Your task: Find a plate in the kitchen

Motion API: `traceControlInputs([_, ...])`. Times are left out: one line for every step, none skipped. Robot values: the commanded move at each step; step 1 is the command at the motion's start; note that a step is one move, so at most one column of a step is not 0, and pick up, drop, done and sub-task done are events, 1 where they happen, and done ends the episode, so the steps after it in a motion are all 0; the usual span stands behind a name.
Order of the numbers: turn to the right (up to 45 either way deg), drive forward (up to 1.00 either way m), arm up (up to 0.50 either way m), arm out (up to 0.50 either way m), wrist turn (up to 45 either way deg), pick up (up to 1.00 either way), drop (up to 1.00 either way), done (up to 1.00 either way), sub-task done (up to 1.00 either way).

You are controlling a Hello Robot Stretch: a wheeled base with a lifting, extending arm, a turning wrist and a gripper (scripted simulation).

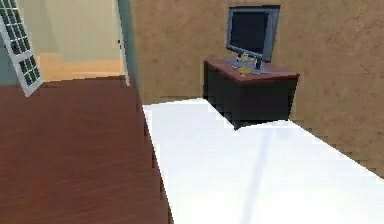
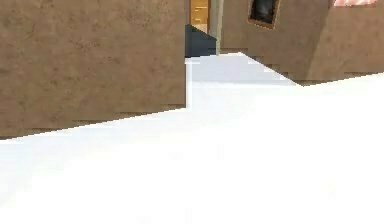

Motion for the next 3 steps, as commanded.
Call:
traceControlInputs([-27.0, 0.00, 0.00, 0.00, 0.0, 0.00, 0.00, 0.00, 0.00])
traceControlInputs([0.0, 1.00, 0.00, 0.00, 0.0, 0.00, 0.00, 0.00, 0.00])
traceControlInputs([-3.0, 0.00, 0.00, 0.00, 0.0, 0.00, 0.00, 0.00, 0.00])
